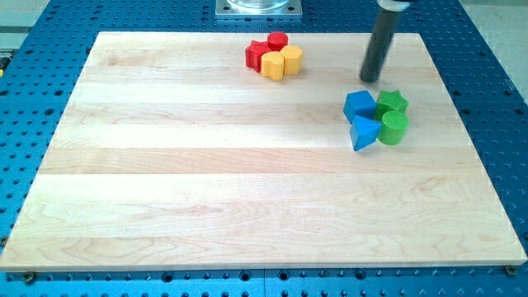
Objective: Move your arm to the bottom left of the red star
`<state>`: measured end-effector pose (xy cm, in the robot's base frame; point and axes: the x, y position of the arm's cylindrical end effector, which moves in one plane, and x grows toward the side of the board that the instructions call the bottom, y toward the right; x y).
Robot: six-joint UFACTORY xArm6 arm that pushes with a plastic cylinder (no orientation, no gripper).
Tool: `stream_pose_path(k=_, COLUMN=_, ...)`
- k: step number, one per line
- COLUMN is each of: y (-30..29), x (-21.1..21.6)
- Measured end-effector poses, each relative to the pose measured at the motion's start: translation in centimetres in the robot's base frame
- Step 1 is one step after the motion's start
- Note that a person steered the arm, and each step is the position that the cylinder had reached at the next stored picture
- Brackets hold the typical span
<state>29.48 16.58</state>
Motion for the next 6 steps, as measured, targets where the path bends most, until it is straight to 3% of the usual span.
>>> stream_pose_path(k=2, y=-5.7, x=-7.5)
stream_pose_path(k=3, y=-11.3, x=-10.2)
stream_pose_path(k=4, y=-18.6, x=-9.1)
stream_pose_path(k=5, y=-24.9, x=-4.7)
stream_pose_path(k=6, y=-25.8, x=3.0)
